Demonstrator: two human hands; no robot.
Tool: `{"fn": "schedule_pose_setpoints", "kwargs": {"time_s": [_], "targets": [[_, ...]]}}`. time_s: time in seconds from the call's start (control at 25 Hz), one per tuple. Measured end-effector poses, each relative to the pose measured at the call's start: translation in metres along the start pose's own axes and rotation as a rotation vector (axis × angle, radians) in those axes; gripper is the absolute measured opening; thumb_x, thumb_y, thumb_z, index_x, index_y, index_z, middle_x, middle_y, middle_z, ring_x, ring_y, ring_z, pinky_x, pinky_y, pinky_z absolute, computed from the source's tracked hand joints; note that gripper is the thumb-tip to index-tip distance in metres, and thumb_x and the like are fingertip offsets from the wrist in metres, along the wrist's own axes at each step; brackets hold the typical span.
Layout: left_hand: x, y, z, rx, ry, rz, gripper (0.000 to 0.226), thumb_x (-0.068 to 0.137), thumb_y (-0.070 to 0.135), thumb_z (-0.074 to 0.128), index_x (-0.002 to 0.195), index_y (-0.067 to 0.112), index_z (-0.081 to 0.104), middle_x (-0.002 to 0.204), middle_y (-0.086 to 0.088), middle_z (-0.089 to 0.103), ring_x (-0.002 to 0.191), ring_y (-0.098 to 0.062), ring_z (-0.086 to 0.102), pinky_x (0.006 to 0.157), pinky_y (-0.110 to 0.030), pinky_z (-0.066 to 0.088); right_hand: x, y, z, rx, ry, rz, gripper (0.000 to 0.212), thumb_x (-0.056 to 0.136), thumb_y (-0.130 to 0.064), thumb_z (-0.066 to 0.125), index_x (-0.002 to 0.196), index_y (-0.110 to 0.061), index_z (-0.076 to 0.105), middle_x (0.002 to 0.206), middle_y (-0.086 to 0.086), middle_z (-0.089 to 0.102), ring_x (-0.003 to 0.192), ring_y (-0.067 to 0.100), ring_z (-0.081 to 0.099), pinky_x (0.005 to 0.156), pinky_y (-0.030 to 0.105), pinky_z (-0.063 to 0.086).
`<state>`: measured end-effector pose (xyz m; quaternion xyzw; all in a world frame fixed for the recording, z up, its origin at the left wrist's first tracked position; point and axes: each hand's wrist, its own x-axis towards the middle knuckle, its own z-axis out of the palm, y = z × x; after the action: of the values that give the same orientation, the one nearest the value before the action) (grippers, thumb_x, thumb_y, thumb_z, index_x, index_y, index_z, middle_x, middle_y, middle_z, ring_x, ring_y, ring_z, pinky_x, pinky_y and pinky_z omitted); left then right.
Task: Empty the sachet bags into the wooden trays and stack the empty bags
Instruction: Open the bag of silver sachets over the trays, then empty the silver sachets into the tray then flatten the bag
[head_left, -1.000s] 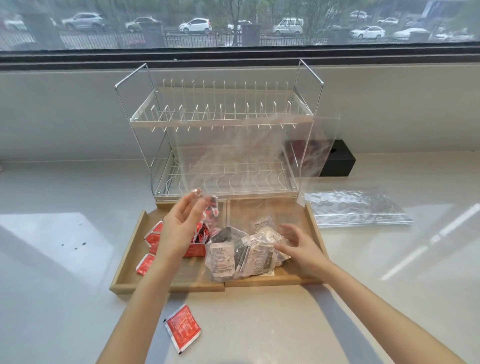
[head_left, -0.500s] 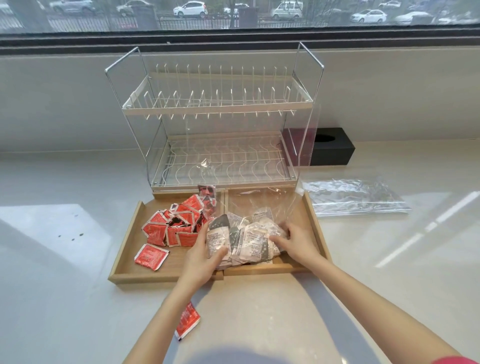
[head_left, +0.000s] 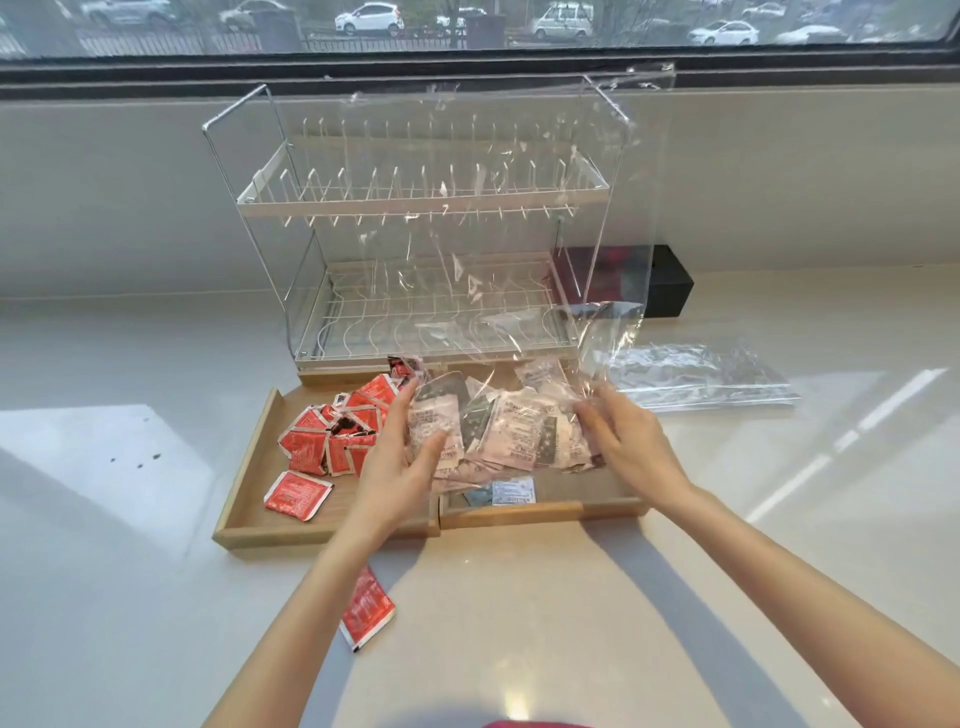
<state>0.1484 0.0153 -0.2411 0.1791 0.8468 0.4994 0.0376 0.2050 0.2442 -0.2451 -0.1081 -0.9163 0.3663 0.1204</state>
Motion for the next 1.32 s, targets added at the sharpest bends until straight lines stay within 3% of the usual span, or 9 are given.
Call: {"fn": "schedule_pose_setpoints", "kwargs": {"time_s": [0.08,0.28,0.4,0.48,0.6,0.76,0.88,1.08,1.32], "targets": [[-0.007,-0.004,0.009,-0.042,-0.029,-0.051,0.058,0.091,0.022,0.048,0.141,0.025,0.019,0.149,0.001,0.029,0.128,-0.005,0.027,0.100,-0.020,0.021,-0.006,0.003,-0.003,0.075,-0.018,0.096,0.028,0.092,-0.034,0.045,0.107,-0.012,0.052,0.081,0.010,0.060,0.069,0.025,0.053,0.068,0.042,0.047],[-0.022,-0.007,0.024,-0.163,-0.108,-0.223,0.055,0.093,0.022,0.044,0.141,0.021,0.019,0.151,0.001,0.023,0.132,-0.006,0.024,0.102,-0.022,0.019,-0.020,0.019,-0.006,0.380,-0.205,0.433,0.037,0.089,-0.034,0.053,0.119,-0.013,0.051,0.106,0.002,0.061,0.078,0.015,0.058,0.064,0.021,0.048],[-0.017,-0.002,0.015,-0.333,-0.192,-0.386,0.061,0.090,0.022,0.050,0.142,0.021,0.018,0.150,0.000,0.023,0.126,-0.005,0.028,0.108,-0.028,0.024,-0.020,0.019,-0.018,0.676,-0.292,0.571,0.033,0.090,-0.031,0.051,0.110,-0.005,0.054,0.081,0.000,0.070,0.064,0.014,0.062,0.059,0.025,0.045],[-0.014,0.002,0.008,-0.426,-0.248,-0.464,0.061,0.089,0.018,0.052,0.141,0.022,0.020,0.142,0.003,0.028,0.119,-0.006,0.043,0.099,-0.025,0.040,-0.018,0.014,-0.029,0.773,-0.324,0.578,0.021,0.093,-0.022,0.047,0.102,-0.006,0.056,0.062,-0.004,0.068,0.047,0.008,0.061,0.045,0.017,0.038],[-0.013,0.010,0.003,-0.381,-0.259,-0.446,0.048,0.090,0.019,0.051,0.134,0.024,0.034,0.125,0.006,0.036,0.091,0.007,0.046,0.060,-0.008,0.046,-0.017,0.009,-0.034,0.748,-0.322,0.593,0.015,0.093,-0.016,0.047,0.093,-0.008,0.059,0.068,0.000,0.065,0.049,0.005,0.062,0.040,0.014,0.040],[-0.011,0.013,-0.002,-0.269,-0.224,-0.394,0.032,0.088,0.029,0.052,0.120,0.029,0.046,0.125,-0.010,0.052,0.101,-0.014,0.051,0.070,-0.022,0.045,-0.014,0.007,-0.036,0.739,-0.282,0.624,0.018,0.092,-0.015,0.049,0.076,-0.015,0.057,0.063,-0.004,0.062,0.046,0.002,0.056,0.040,0.012,0.040],[-0.009,0.018,-0.007,-0.244,-0.212,-0.373,0.034,0.088,0.030,0.051,0.122,0.026,0.046,0.116,-0.009,0.057,0.094,-0.012,0.053,0.063,-0.019,0.045,-0.011,0.003,-0.040,0.792,-0.280,0.634,0.012,0.091,-0.016,0.050,0.082,-0.014,0.057,0.066,-0.003,0.058,0.043,-0.002,0.054,0.040,0.011,0.043],[0.004,0.020,-0.020,-0.641,-0.301,-0.480,0.048,0.087,0.012,0.053,0.132,0.015,0.037,0.121,-0.006,0.053,0.084,-0.008,0.066,0.063,-0.015,0.056,-0.005,-0.007,-0.057,0.995,-0.243,0.618,0.016,0.090,-0.015,0.050,0.081,-0.012,0.062,0.058,-0.007,0.065,0.043,0.000,0.056,0.045,0.009,0.049],[0.014,0.033,-0.023,-0.320,-0.227,-0.335,0.030,0.089,0.007,0.051,0.119,0.008,0.051,0.088,-0.008,0.067,0.057,-0.002,0.067,0.051,-0.010,0.050,0.005,-0.016,-0.069,0.574,-0.199,0.434,0.025,0.092,-0.017,0.050,0.108,0.002,0.057,0.072,0.001,0.047,0.039,-0.003,0.052,0.047,0.010,0.049]]}}
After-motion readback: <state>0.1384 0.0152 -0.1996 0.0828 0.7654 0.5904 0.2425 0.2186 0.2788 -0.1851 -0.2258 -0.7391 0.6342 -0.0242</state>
